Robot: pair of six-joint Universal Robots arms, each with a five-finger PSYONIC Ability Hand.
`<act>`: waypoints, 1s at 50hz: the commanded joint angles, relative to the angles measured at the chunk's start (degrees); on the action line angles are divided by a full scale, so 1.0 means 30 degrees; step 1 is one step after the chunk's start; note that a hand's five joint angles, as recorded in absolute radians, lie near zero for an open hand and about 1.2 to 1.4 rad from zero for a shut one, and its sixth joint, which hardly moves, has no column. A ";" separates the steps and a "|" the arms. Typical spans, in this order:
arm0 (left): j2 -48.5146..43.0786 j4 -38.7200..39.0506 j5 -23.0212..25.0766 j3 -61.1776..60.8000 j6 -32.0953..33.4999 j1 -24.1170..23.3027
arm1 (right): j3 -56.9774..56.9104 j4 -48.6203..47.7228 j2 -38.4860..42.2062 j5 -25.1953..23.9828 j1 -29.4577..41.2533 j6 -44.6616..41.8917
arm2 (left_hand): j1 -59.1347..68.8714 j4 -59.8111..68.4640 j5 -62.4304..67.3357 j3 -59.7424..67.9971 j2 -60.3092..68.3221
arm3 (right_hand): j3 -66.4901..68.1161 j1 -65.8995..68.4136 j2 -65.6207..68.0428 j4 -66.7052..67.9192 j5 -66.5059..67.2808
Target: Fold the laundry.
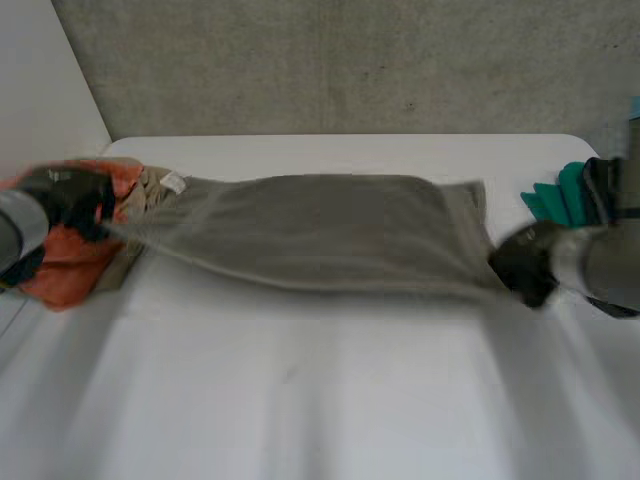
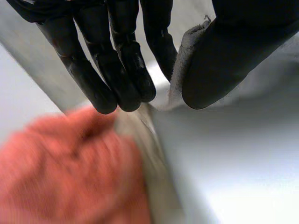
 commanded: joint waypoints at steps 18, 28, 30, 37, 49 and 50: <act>-0.4487 -0.0276 -0.1378 0.6288 0.4052 -0.2839 | -0.1908 -0.7285 0.1539 0.0955 -0.0842 -0.2736 | 0.4477 0.3773 0.4647 0.3917 0.3779 | 0.3999 0.5147 0.4410 0.3811 0.4148; -0.5575 0.5170 -0.3519 1.7340 0.0156 -0.3632 | -0.8855 -1.7274 0.0662 0.2362 -0.0578 0.1014 | 0.4477 0.3773 0.4647 0.3917 0.3779 | 0.3999 0.5147 0.4410 0.3811 0.4148; -0.5515 0.6460 -0.3403 1.7898 -0.0665 -0.3632 | -0.9295 -1.8741 0.0515 0.2362 -0.0665 0.1543 | 0.4477 0.3773 0.4647 0.3917 0.3779 | 0.3999 0.5147 0.4410 0.3811 0.4148; -0.5691 0.6261 -0.3461 1.7170 -0.0872 -0.3018 | -0.8745 -1.7345 0.0837 0.1866 -0.0987 0.1923 | 0.4477 0.3773 0.4647 0.3917 0.3779 | 0.3999 0.5147 0.4410 0.3811 0.4148; -0.5397 0.6726 -0.1851 0.8443 -0.1107 -0.2811 | -0.2680 -1.4703 0.1333 -0.0214 -0.0812 0.3068 | 0.4477 0.3773 0.4647 0.3917 0.3779 | 0.3999 0.5147 0.4410 0.3811 0.4148; -0.5456 0.6815 -0.1763 0.7857 -0.1049 -0.2841 | -0.2328 -1.4557 0.1509 -0.0361 -0.0783 0.3039 | 0.4477 0.3773 0.4647 0.3917 0.3779 | 0.3999 0.5147 0.4410 0.3811 0.4148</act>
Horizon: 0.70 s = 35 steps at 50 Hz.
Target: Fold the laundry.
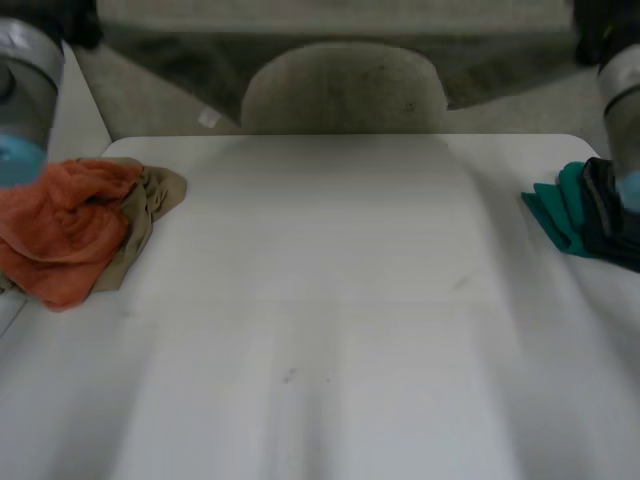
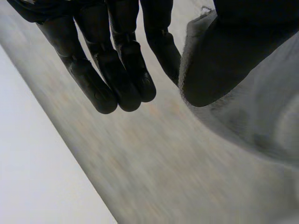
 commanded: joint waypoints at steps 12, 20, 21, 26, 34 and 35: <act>0.0900 -0.3746 0.0535 -1.0340 0.1704 0.0556 | 0.5719 0.7670 0.1913 -0.1332 -0.1161 -0.2278 | 0.4477 0.3769 0.4548 0.3901 0.3775 | 0.3918 0.5147 0.4219 0.3761 0.3864; 0.4473 -0.9551 0.1529 -1.5495 0.7089 0.1083 | 0.7739 1.8537 -0.0723 -0.1215 -0.2420 -0.7250 | 0.4477 0.3769 0.4548 0.3901 0.3775 | 0.3918 0.5147 0.4219 0.3761 0.3864; 0.4824 -0.9845 0.1617 -1.6022 0.7822 0.1258 | 0.7944 1.9243 -0.0929 -0.1273 -0.2625 -0.8216 | 0.4477 0.3769 0.4548 0.3901 0.3775 | 0.3918 0.5147 0.4219 0.3761 0.3864; 0.6116 -1.0112 0.2028 -1.7610 1.2131 0.2987 | 0.8387 1.8347 -0.1225 -0.1420 -0.2775 -1.1771 | 0.4477 0.3769 0.4548 0.3901 0.3775 | 0.3918 0.5147 0.4219 0.3761 0.3864; 0.3718 -0.8151 0.1591 -1.4451 0.9270 0.1437 | 0.7450 1.2782 0.0386 -0.1566 -0.1837 -0.9050 | 0.4477 0.3769 0.4548 0.3901 0.3775 | 0.3918 0.5147 0.4219 0.3761 0.3864; 0.3366 -0.8032 0.1444 -1.3982 0.8830 0.1232 | 0.7332 1.2108 0.0562 -0.1624 -0.1778 -0.8669 | 0.4477 0.3769 0.4548 0.3901 0.3775 | 0.3918 0.5147 0.4219 0.3761 0.3864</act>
